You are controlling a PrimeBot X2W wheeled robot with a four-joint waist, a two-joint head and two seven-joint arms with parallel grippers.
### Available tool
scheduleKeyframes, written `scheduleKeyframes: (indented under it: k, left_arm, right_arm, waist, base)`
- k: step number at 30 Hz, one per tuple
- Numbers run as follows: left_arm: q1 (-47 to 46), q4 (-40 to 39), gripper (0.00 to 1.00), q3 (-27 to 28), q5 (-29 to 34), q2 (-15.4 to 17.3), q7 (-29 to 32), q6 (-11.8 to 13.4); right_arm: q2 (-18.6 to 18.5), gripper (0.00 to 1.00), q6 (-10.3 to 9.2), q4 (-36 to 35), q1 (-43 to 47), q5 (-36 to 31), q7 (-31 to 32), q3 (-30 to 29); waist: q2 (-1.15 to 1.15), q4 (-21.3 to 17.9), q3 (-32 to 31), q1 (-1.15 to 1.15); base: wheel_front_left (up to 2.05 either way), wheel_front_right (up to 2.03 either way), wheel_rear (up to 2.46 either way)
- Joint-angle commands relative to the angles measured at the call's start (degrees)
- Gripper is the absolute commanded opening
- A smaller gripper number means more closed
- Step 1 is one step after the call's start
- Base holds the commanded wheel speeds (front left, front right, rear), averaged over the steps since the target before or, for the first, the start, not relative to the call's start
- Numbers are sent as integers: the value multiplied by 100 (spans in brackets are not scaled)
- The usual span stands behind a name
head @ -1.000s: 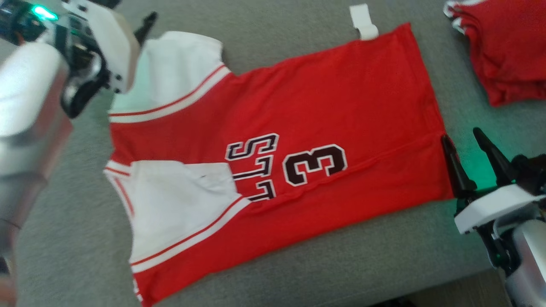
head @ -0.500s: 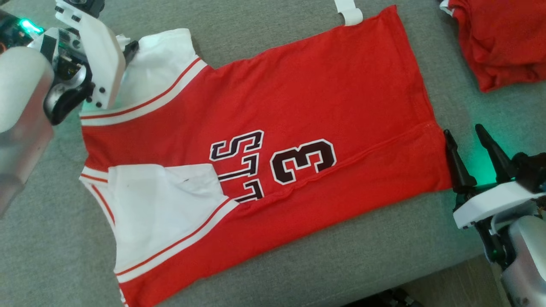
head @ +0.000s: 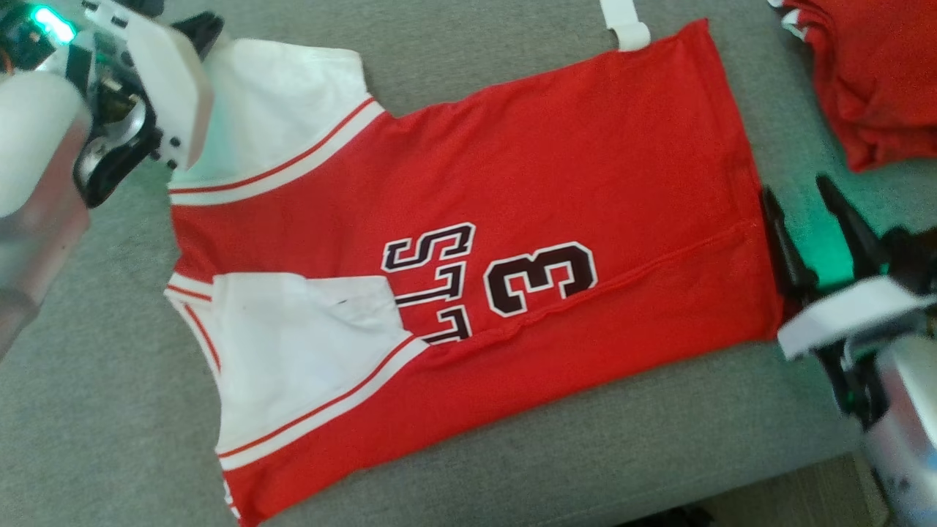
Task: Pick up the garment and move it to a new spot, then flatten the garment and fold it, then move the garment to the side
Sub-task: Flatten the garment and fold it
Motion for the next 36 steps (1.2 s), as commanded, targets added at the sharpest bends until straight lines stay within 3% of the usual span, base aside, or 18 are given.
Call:
scheduleKeyframes:
  k: [1,7,14,21,25,27,31,33,34,36]
  left_arm:
    - [-375,-80,0,192,-24,135,-95,10]
    - [-532,-35,0,79,-124,-31,-509,10]
    - [-702,-4,0,-149,-282,-139,-719,10]
    - [-850,86,0,-355,-439,-204,-860,10]
    - [-937,154,0,-499,-529,-220,-940,10]
    - [-962,182,0,-552,-557,-236,-972,10]
    - [-1008,237,0,-646,-603,-265,-1032,10]
    - [-1029,267,0,-687,-620,-278,-1069,10]
    - [-1041,282,0,-705,-626,-283,-1093,10]
    - [-1062,302,0,-743,-624,-291,-1168,10]
  right_arm:
    - [-187,100,-5,-196,-157,67,45,102]
    - [-359,100,-5,-114,-1061,501,749,503]
    - [-273,100,-5,769,-2265,1095,1690,924]
    - [-121,100,-5,1553,-2940,1454,2169,1235]
    - [-114,73,-5,1835,-3238,1590,2167,1468]
    - [-124,49,-5,1943,-3334,1614,2126,1543]
    - [-143,30,-5,2126,-3494,1695,2045,1688]
    - [-156,5,-5,2200,-3554,1737,1995,1758]
    - [-169,0,-5,2241,-3587,1746,1955,1785]
    - [-189,0,-5,2316,-3649,1761,1841,1822]
  waist:
    - [0,62,-32,0]
    - [0,280,-90,0]
    - [0,488,-56,0]
    - [0,621,5,0]
    - [0,658,56,0]
    - [0,670,67,0]
    - [0,691,80,0]
    - [0,699,80,0]
    - [0,701,78,0]
    - [0,705,73,0]
  base:
    - [0,0,0]
    - [0,0,0]
    - [0,0,0]
    - [0,0,0]
    - [0,0,0]
    - [0,0,0]
    - [0,0,0]
    - [0,0,0]
    - [0,0,0]
    - [0,0,0]
